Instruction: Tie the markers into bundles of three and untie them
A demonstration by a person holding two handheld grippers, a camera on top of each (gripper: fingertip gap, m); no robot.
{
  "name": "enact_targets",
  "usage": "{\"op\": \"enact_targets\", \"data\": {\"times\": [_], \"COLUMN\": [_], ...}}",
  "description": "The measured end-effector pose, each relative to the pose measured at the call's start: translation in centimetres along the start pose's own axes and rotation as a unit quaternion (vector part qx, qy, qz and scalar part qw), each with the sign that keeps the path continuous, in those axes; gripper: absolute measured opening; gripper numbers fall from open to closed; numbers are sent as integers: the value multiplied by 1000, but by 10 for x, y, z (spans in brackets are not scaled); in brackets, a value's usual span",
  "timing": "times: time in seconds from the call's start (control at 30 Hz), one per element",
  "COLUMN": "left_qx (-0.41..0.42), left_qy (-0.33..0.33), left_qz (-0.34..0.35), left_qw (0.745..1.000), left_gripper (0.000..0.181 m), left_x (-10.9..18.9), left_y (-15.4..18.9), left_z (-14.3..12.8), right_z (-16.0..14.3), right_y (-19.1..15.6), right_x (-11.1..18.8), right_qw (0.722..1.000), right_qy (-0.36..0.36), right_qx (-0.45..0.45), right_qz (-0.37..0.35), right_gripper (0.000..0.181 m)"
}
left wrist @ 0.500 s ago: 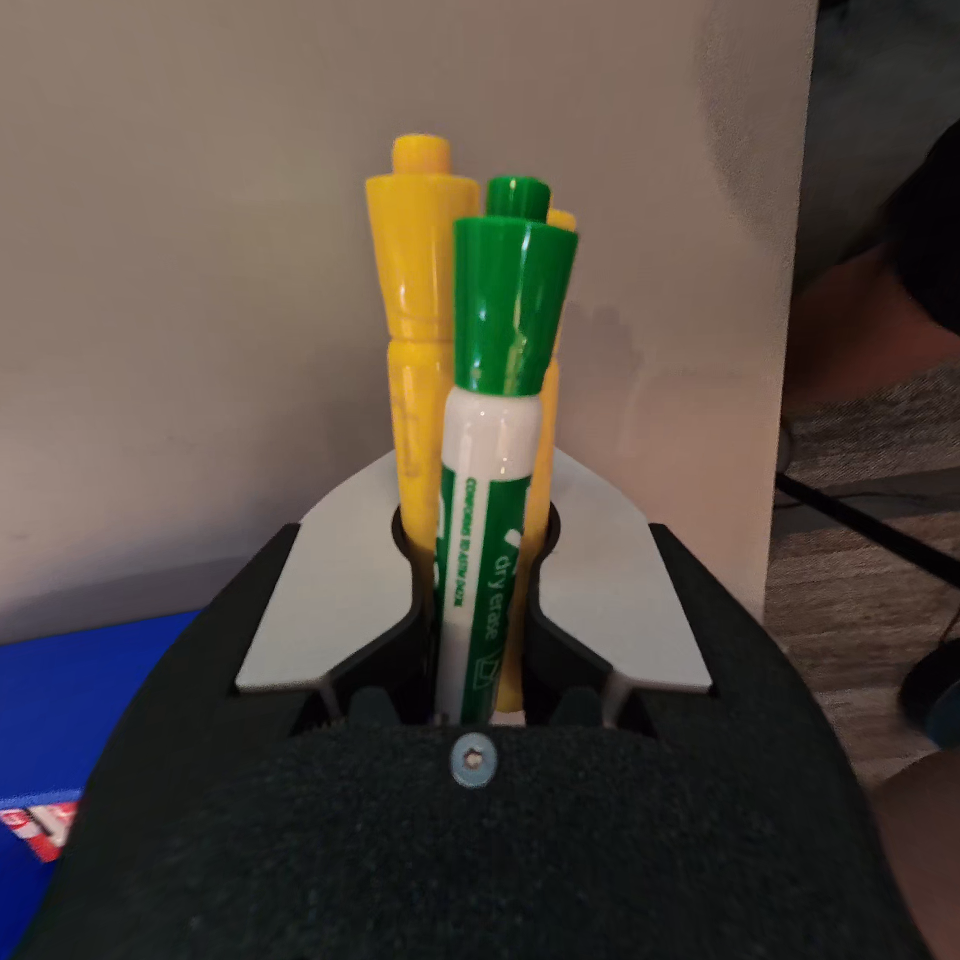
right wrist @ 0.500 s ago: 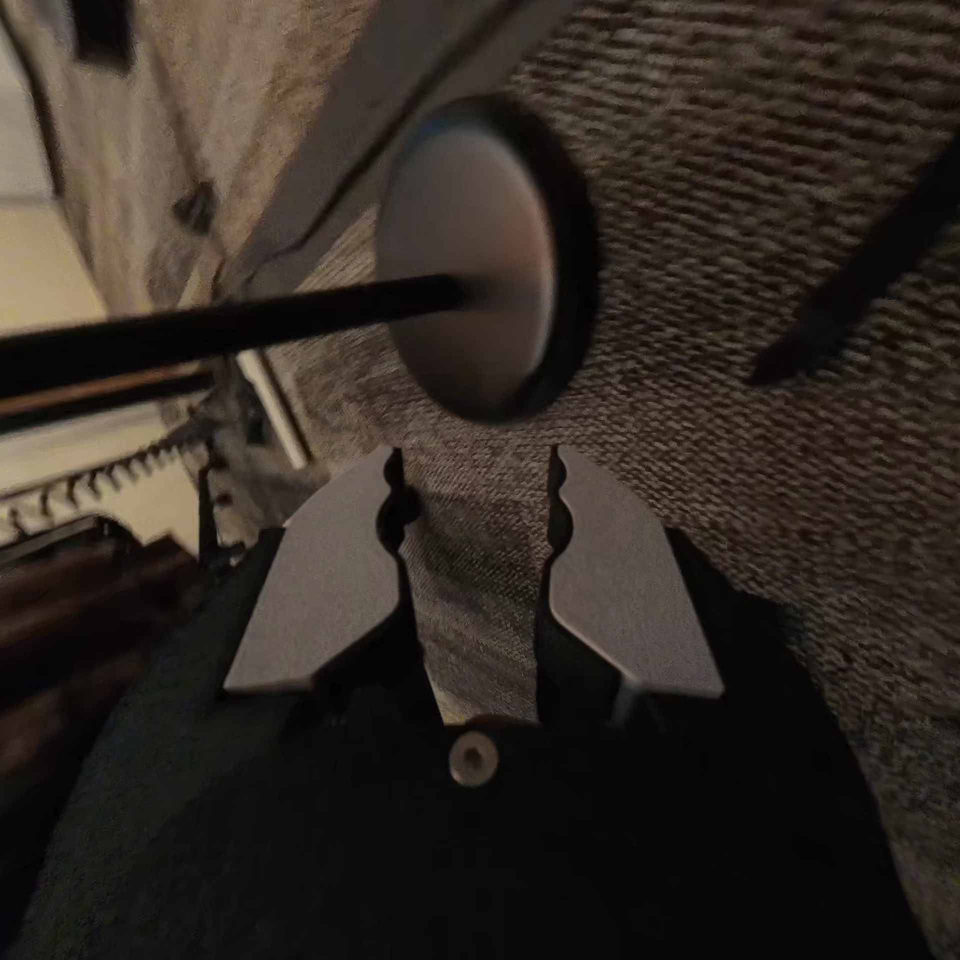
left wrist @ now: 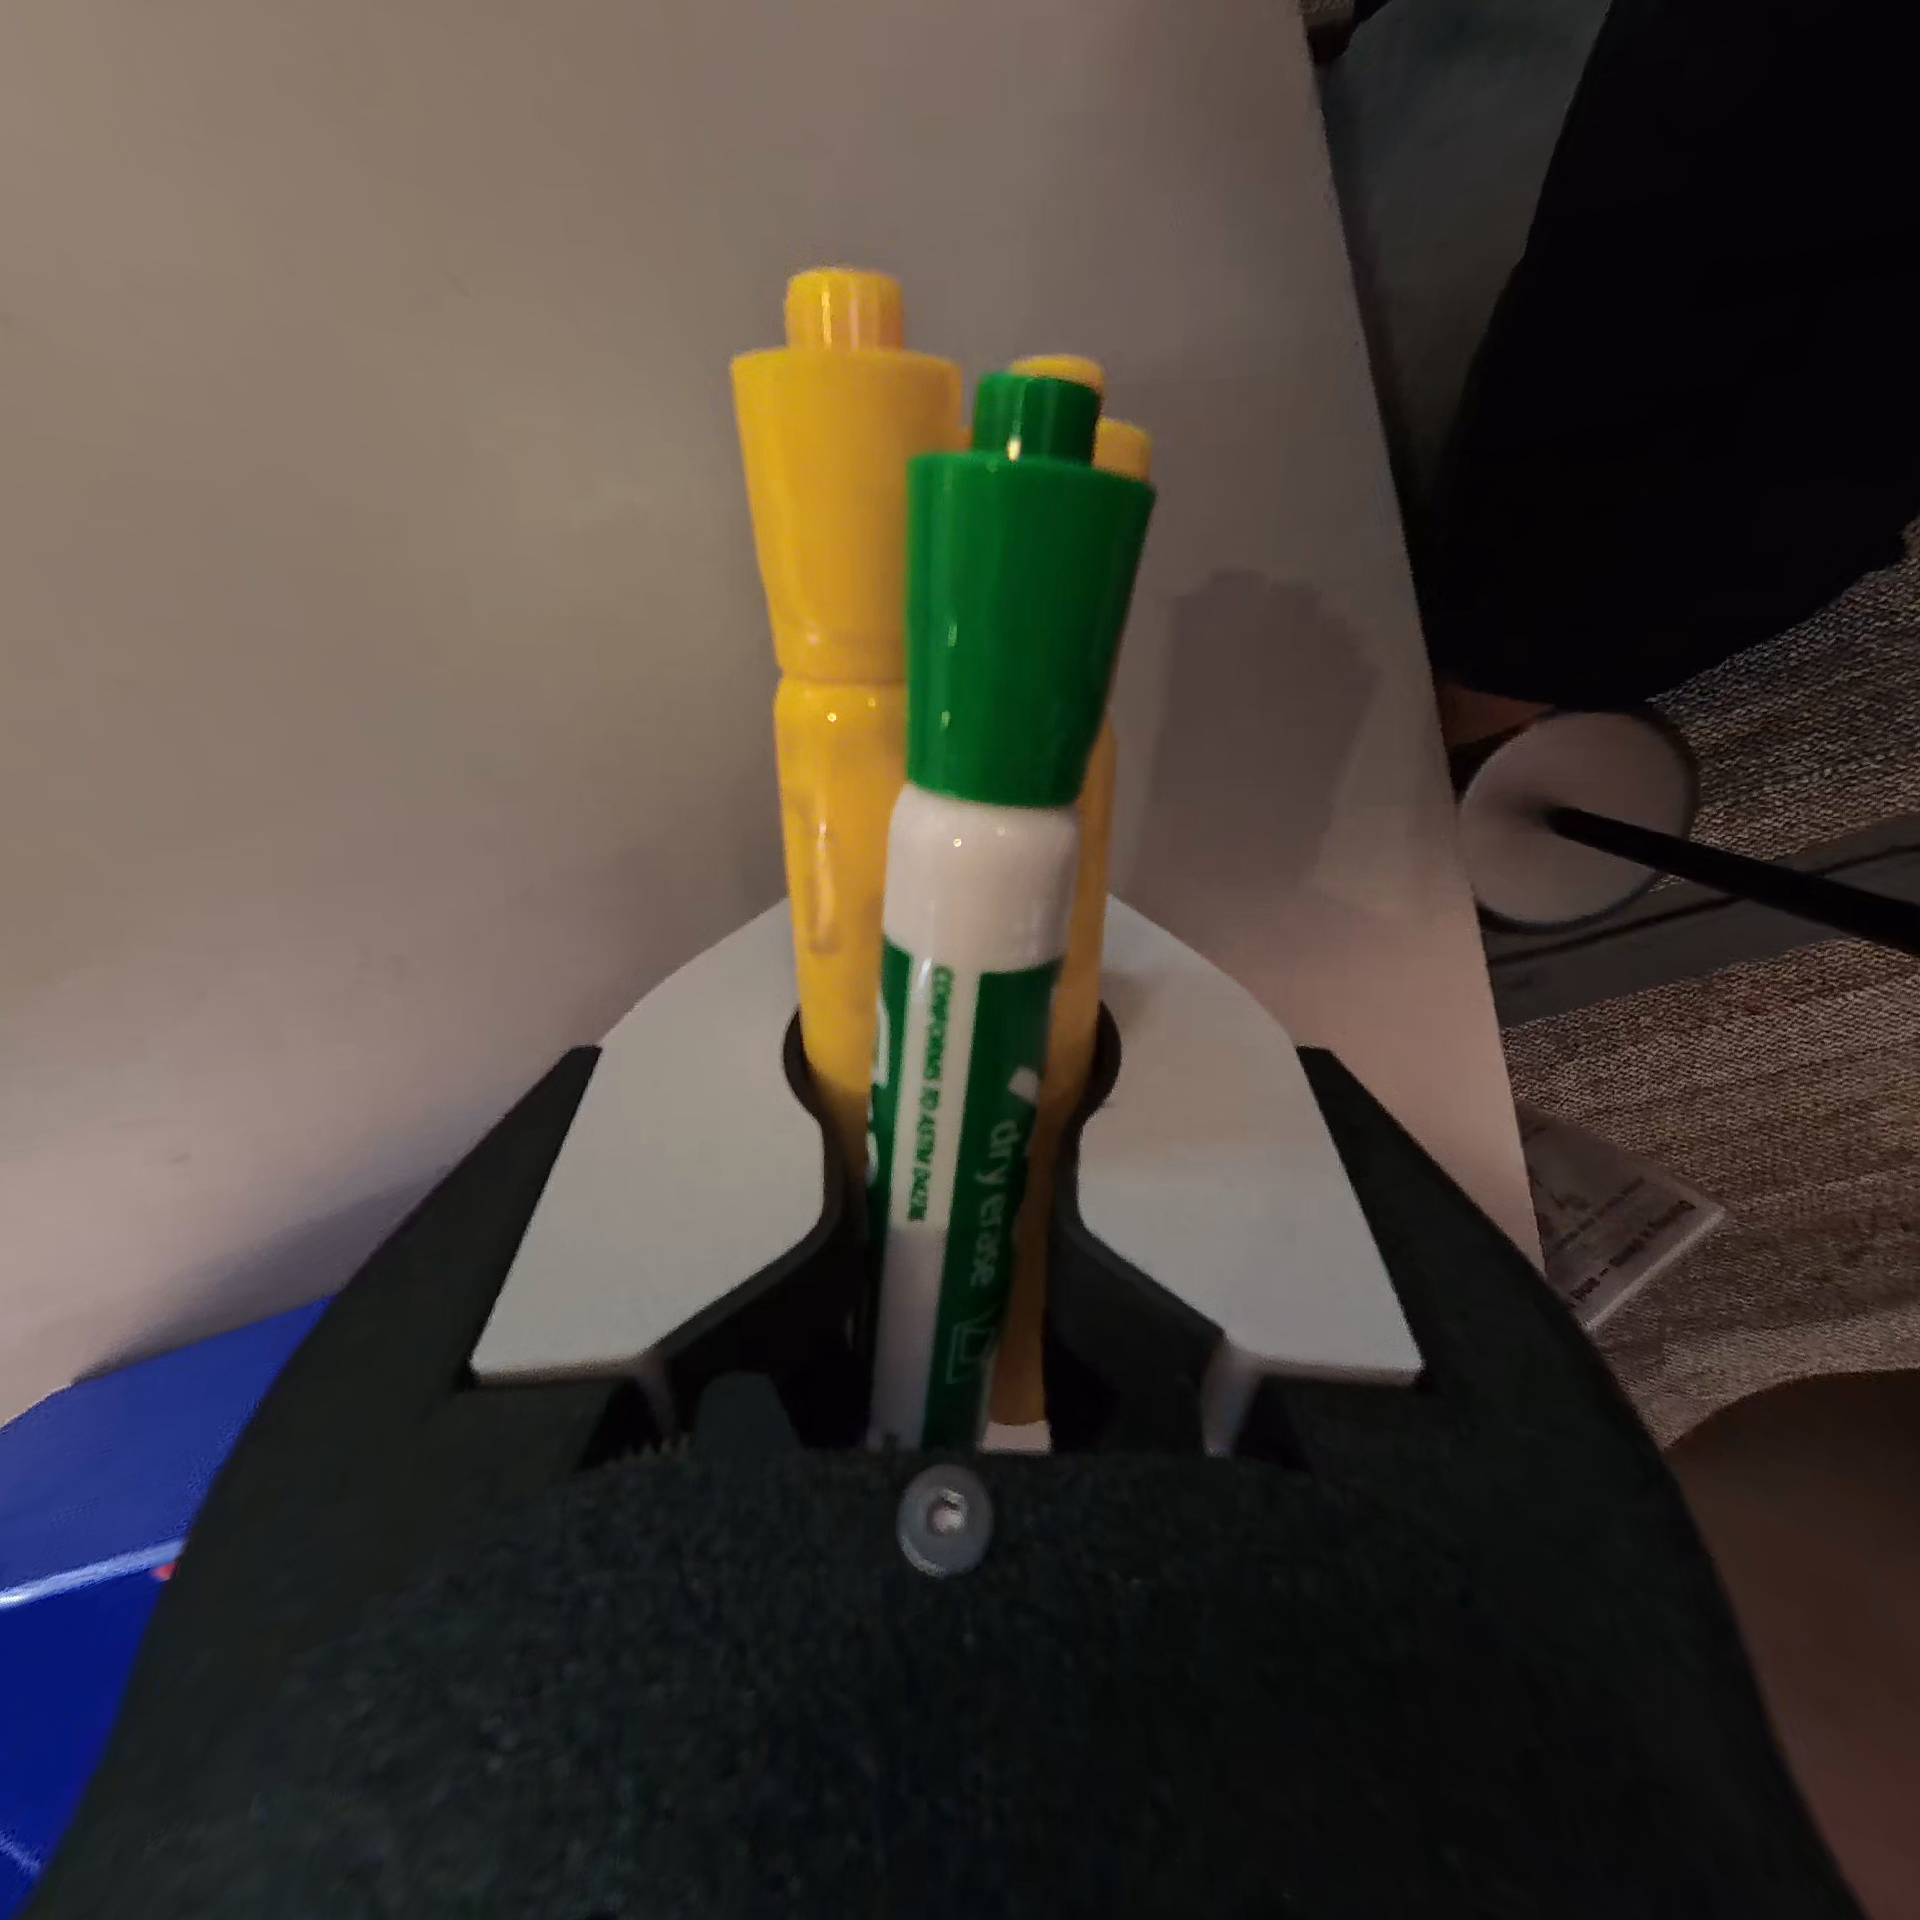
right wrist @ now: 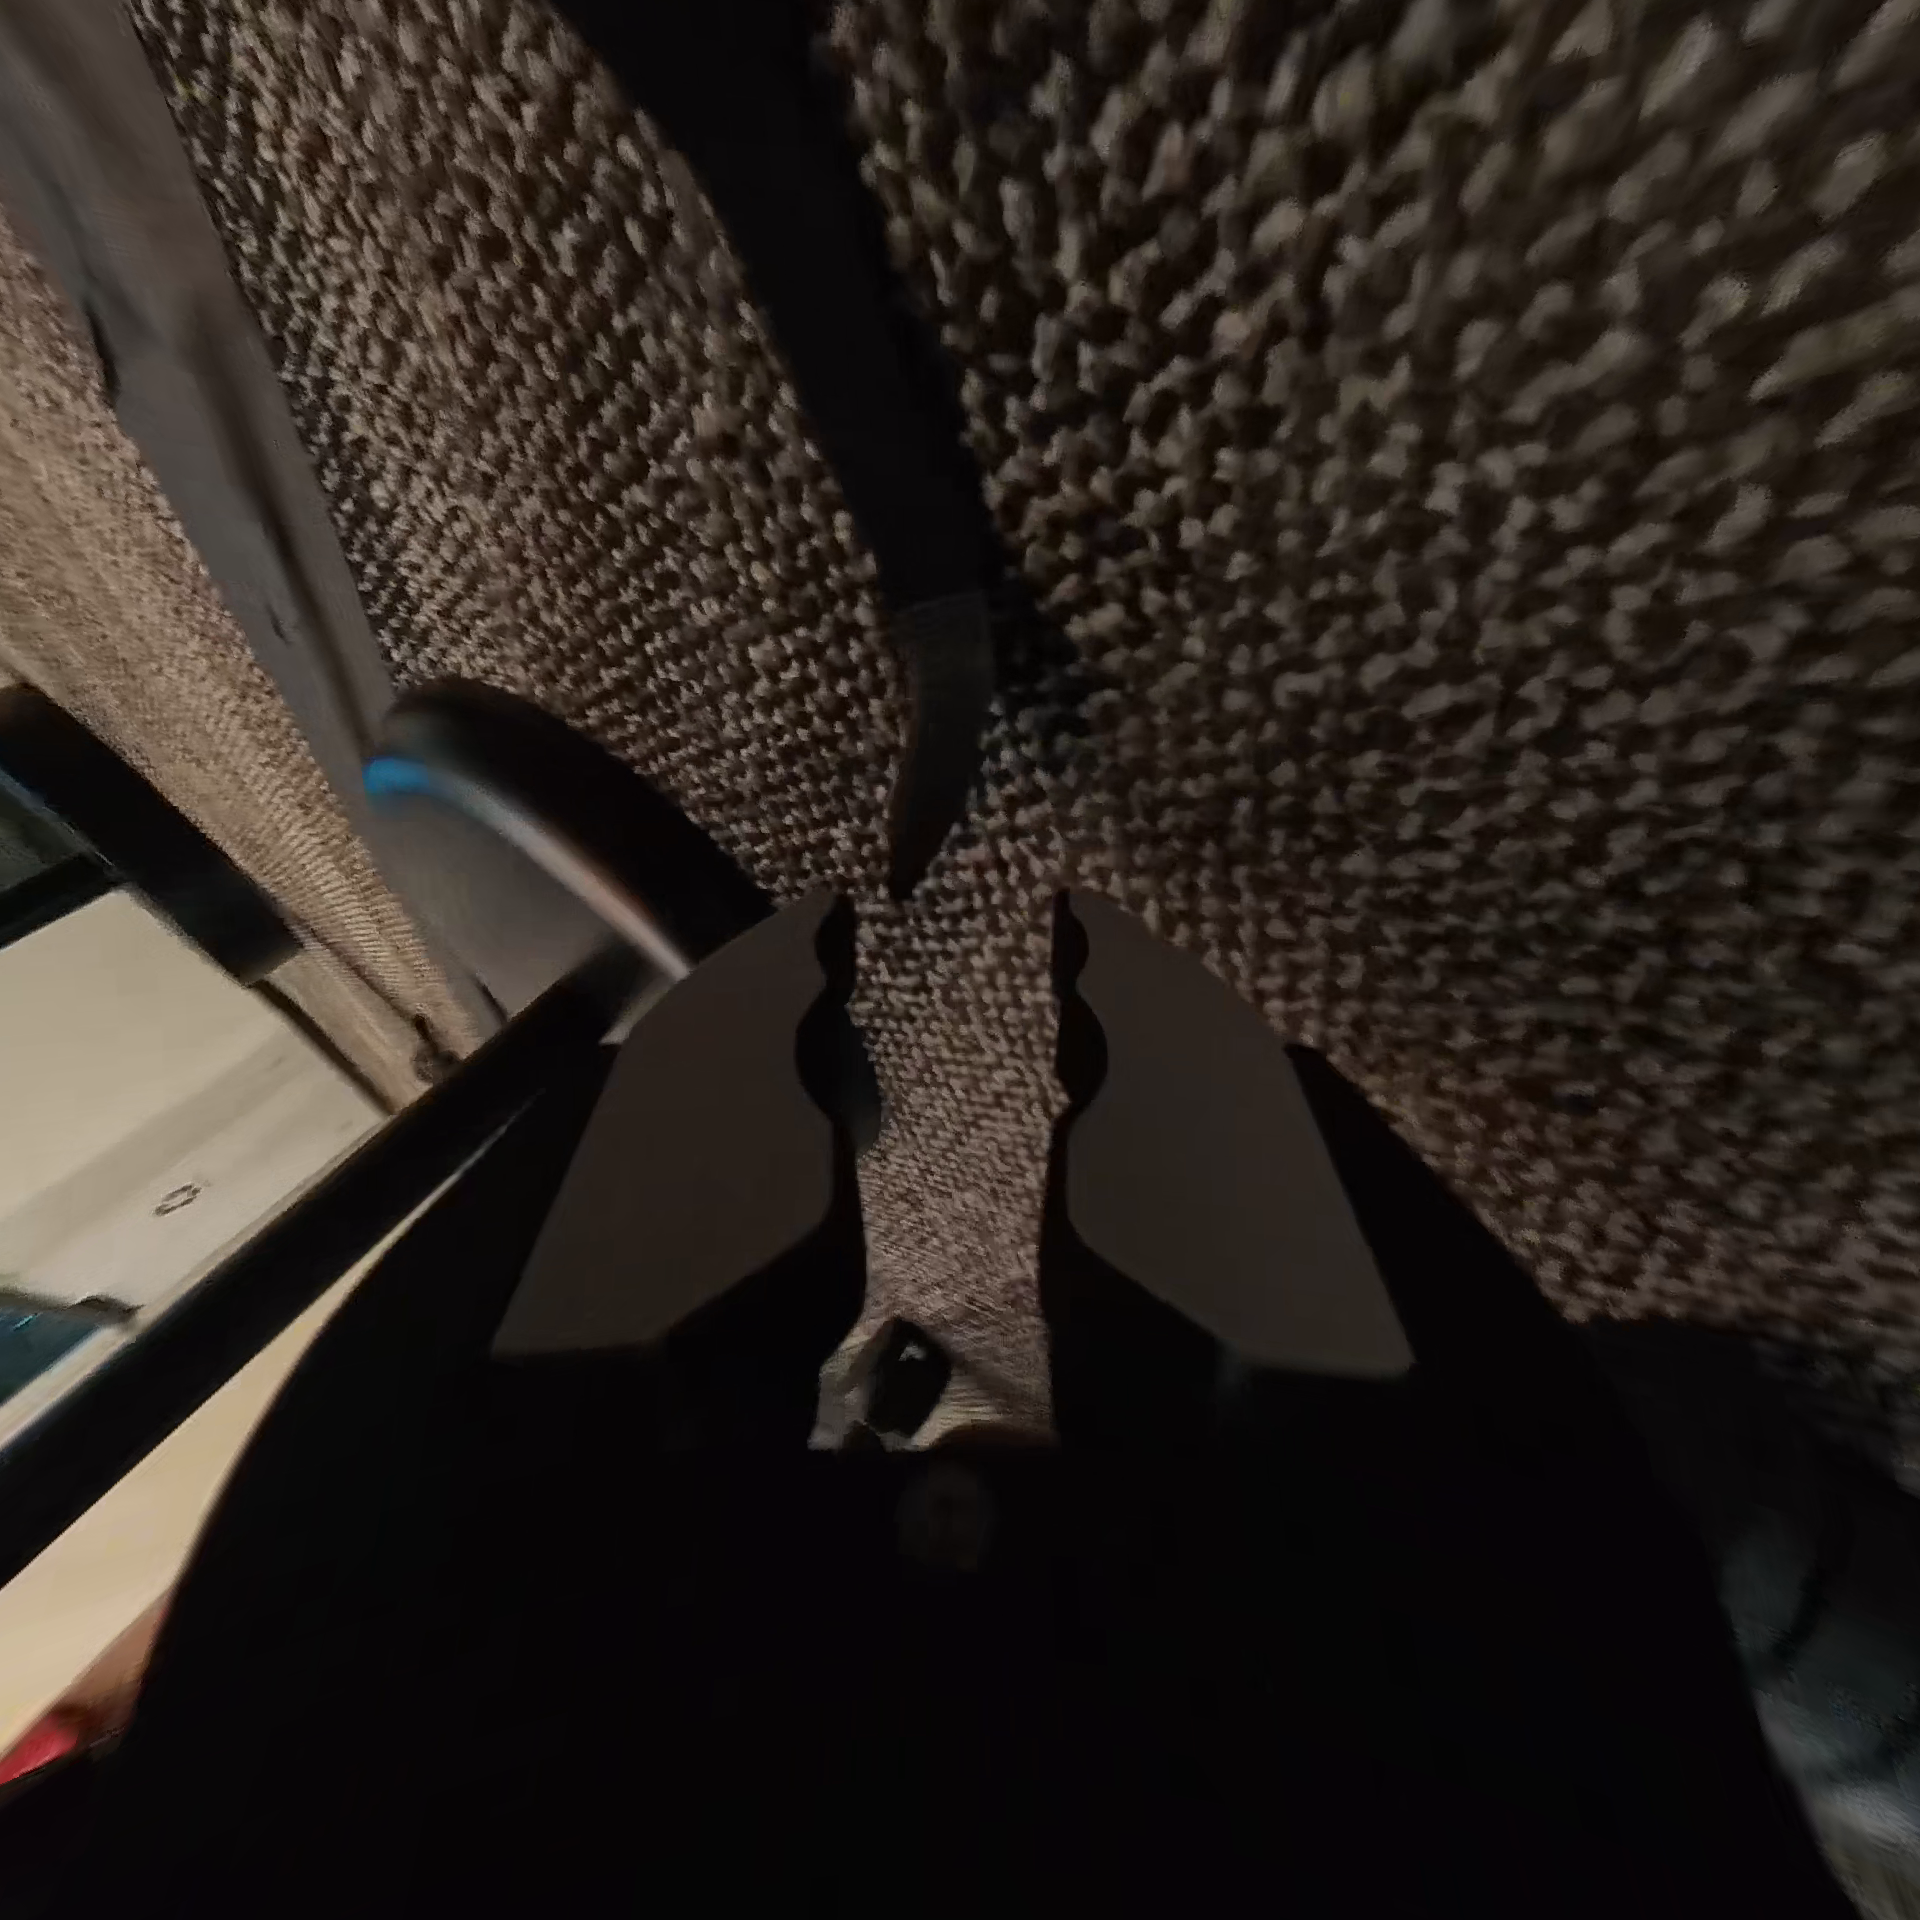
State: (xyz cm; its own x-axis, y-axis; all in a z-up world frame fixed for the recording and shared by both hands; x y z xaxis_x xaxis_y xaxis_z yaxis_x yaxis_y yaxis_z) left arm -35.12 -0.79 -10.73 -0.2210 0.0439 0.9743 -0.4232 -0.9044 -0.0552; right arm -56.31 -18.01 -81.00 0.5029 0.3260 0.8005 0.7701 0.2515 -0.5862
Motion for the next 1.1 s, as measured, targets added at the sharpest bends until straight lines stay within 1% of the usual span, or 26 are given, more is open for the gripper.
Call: {"op": "enact_targets", "data": {"times": [0.07, 0.17, 0.2, 0.23, 0.27, 0.33, 0.4, 0.47, 0.57, 0.6, 0.63, 0.67, 0.7, 0.77, 0.8, 0.83, 0.87, 0.93, 0.97, 1.0, 1.03, 1.1], "left_qx": [3, 6, 8, 9, 10, 8, 10, 15, 25, 30, 35, 41, 47, 57, 62, 67, 70, 74, 74, 74, 77, 76], "left_qy": [-4, 5, 7, 8, 7, 7, 7, 2, -6, -7, -12, -20, -27, -33, -31, -30, -30, -28, -26, -20, -15, -9], "left_qz": [1, -10, -13, -14, -14, -12, -16, -16, -20, -26, -30, -29, -29, -35, -38, -43, -42, -38, -36, -31, -30, -27], "left_qw": [1000, 1000, 1000, 1000, 1000, 1000, 1000, 1000, 999, 999, 999, 999, 998, 997, 997, 996, 996, 996, 996, 997, 997, 997], "left_gripper": [41, 41, 41, 41, 41, 41, 41, 41, 41, 41, 41, 41, 41, 41, 41, 41, 41, 41, 41, 41, 41, 41], "left_x": [-5, -10, -12, -12, -13, -13, -14, -15, -14, -14, -15, -15, -16, -15, -14, -13, -11, -6, -3, 0, 4, 9], "left_y": [-1, -1, -1, -2, -2, -2, -2, -3, -3, -2, -1, -2, -2, 0, 1, 3, 3, 4, 5, 5, 6, 9], "left_z": [-5, -9, -10, -10, -11, -12, -11, -11, -9, -8, -6, -5, -2, 5, 10, 15, 22, 36, 44, 52, 60, 75], "right_z": [2, 10, 13, 14, 13, 8, 5, 4, 12, 14, 13, 9, 5, -9, -18, -29, -44, -79, -97, -116, -133, -164], "right_y": [-2, 0, 0, 1, 1, 0, -2, -7, -27, -40, -55, -66, -78, -106, -118, -130, -141, -163, -172, -181, -188, -201], "right_x": [-6, -10, -11, -12, -13, -13, -4, 16, 65, 83, 101, 120, 140, 183, 206, 230, 255, 307, 336, 364, 393, 453], "right_qw": [999, 998, 998, 998, 998, 998, 997, 998, 995, 991, 980, 957, 925, 858, 825, 790, 761, 727, 715, 712, 716, 729], "right_qy": [17, 35, 33, 27, 19, -2, -4, -11, -36, -58, -93, -143, -177, -212, -215, -206, -191, -147, -115, -76, -35, 51], "right_qx": [-20, -36, -37, -40, -37, -33, -39, -11, 72, 111, 171, 251, 337, 467, 519, 572, 613, 662, 681, 689, 688, 670], "right_qz": [38, 43, 42, 41, 45, 54, 67, 64, 53, 52, 49, 25, -4, -36, -55, -77, -89, -101, -109, -111, -119, -130], "right_gripper": [32, 24, 12, 5, 2, 2, 2, 1, 1, 1, 1, 1, 1, 1, 1, 1, 1, 1, 1, 1, 1, 1]}}
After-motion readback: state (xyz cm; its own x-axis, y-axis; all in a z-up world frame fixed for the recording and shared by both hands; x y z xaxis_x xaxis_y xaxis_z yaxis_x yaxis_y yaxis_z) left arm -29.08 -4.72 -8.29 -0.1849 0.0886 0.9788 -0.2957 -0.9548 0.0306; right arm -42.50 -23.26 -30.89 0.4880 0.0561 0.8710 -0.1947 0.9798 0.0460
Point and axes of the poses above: each gripper's, where its closed fingertips meet, x back along the fingers, z out of its top, y = z × x across the jaws, the point moved 5 cm from there along x, back along the fingers, and after that the axes turned 11 degrees about x, right-handed, at the moved point
